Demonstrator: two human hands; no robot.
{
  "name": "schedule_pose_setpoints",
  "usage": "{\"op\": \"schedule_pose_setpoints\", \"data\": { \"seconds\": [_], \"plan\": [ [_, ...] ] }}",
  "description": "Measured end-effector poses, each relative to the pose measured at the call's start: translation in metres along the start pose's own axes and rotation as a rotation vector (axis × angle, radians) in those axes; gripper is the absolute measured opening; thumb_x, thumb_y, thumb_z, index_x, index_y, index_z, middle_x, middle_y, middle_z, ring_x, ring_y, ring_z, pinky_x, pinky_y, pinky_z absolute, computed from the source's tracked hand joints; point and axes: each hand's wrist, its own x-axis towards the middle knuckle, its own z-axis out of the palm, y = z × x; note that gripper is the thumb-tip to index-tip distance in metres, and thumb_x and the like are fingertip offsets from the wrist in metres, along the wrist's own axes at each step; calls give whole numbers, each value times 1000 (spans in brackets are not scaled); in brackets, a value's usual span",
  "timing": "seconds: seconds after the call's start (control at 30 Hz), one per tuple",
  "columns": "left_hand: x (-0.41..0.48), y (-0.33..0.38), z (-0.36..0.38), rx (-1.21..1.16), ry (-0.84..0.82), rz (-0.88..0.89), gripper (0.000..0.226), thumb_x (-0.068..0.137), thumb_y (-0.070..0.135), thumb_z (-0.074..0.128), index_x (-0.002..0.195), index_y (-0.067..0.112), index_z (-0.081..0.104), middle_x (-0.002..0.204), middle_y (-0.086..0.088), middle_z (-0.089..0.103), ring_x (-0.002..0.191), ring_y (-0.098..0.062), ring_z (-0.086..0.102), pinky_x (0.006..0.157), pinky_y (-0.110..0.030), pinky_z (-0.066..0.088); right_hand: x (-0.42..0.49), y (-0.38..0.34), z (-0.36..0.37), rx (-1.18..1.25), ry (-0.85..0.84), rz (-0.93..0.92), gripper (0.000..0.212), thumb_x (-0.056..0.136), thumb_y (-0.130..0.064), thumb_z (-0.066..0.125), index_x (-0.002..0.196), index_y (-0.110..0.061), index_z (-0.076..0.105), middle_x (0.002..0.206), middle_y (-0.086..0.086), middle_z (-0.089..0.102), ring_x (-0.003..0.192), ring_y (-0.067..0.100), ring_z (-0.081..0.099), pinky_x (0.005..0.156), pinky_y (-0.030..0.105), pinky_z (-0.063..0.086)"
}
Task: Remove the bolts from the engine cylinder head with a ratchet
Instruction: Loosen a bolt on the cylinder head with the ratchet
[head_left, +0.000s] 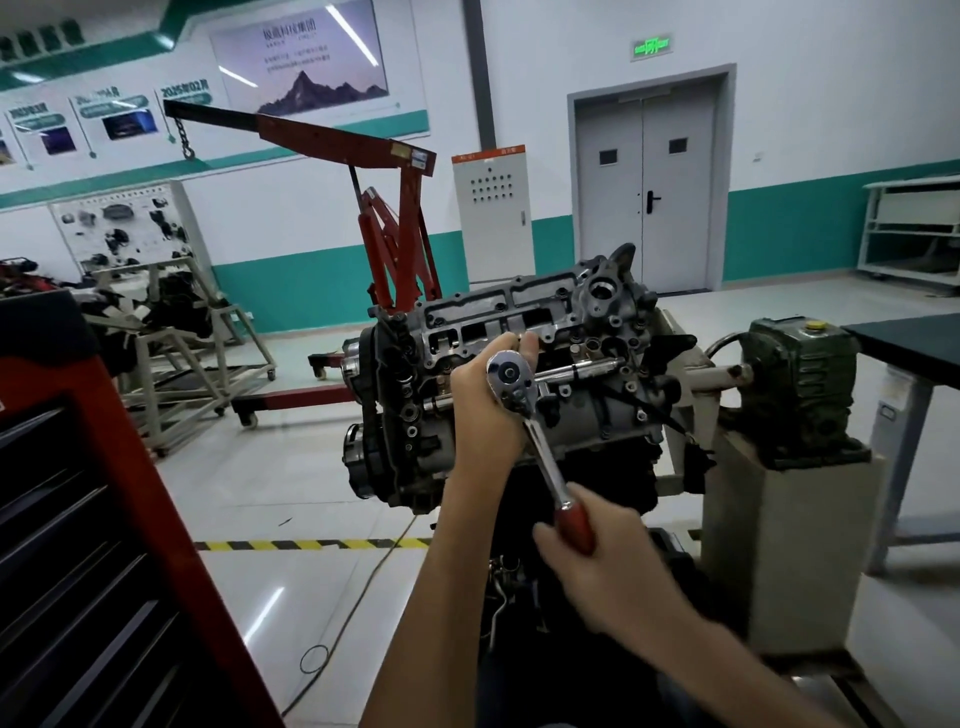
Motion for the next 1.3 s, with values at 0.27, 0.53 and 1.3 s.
{"op": "schedule_pose_setpoints", "data": {
  "seconds": [0.27,0.53,1.3],
  "plan": [
    [12,0,-35,92,-204,12,47,96,13,56,54,24,39,48,12,36,47,-2,30,48,-16,26,59,-25,-80,-552,-333,-118,28,81,-12,60,61,-25,45,55,-6,52,43,3,49,46,15,42],
    [-1,0,-5,-12,-57,28,44,97,17,54,58,26,35,51,12,33,51,-5,28,49,-21,25,41,0,-73,-483,-101,-139,22,78,-7,65,66,-17,50,50,-8,48,42,5,46,45,10,35],
    [-3,-3,-13,-85,18,-30,50,97,13,54,54,35,44,52,14,35,51,-1,28,52,-16,26,15,-4,-32,-313,-53,-110,28,79,-10,63,65,-23,42,47,-5,44,39,7,44,39,12,32]
  ]
}}
